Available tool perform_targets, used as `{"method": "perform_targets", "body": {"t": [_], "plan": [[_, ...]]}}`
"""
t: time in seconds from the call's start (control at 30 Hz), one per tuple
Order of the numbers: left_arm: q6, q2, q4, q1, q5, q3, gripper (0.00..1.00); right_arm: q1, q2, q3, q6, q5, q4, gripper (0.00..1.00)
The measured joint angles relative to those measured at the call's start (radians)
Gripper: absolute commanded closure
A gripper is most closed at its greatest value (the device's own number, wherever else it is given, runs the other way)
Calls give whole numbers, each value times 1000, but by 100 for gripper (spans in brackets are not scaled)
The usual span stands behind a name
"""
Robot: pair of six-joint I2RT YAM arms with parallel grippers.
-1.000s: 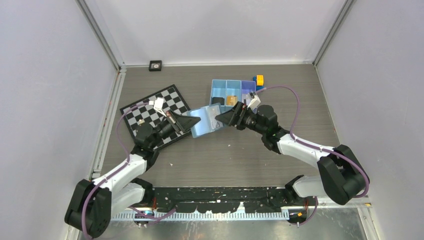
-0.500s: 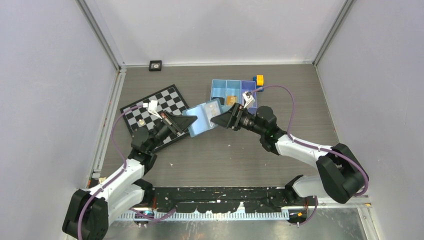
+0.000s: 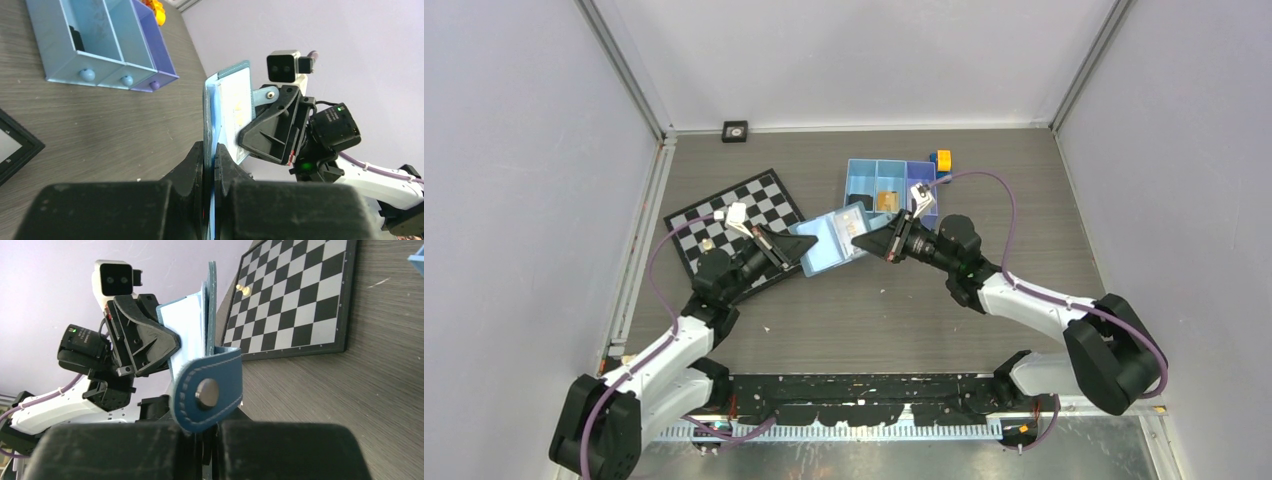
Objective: Take the credit cards out of the card holder
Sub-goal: Remove the credit card from the card holder.
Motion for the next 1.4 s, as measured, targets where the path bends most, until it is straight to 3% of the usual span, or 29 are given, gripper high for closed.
{"method": "perform_targets", "body": {"t": [0.23,0.27,0.4,0.47,0.6,0.77,0.9,1.0,1.13,1.3,1.4], "plan": [[12,-4,-90,-4,-16,21,86,7,-23,0,-19,39,-76,100],[12,-4,-98,-4,-17,23,81,8,-26,0,-22,42,-85,100],[22,-4,-121,-5,-31,28,34,7,-29,0,-33,66,-110,99],[24,-4,-134,-2,-42,28,27,3,-30,0,-36,83,-125,100],[33,-9,-180,-1,-69,32,25,-4,-30,0,-36,104,-148,100],[59,-75,-368,-1,-179,69,26,-12,-30,0,-38,139,-184,99],[70,-179,-464,-1,-267,76,34,-16,-30,0,-43,176,-236,99],[86,-218,-428,-1,-262,66,42,-16,-30,0,-45,187,-253,100],[90,-151,-320,-1,-174,64,46,-16,-30,0,-45,185,-252,100],[72,32,-214,-4,-49,70,39,-17,-30,0,-44,156,-224,99],[49,119,-180,-6,10,80,29,-17,-30,0,-41,140,-193,100]]}}
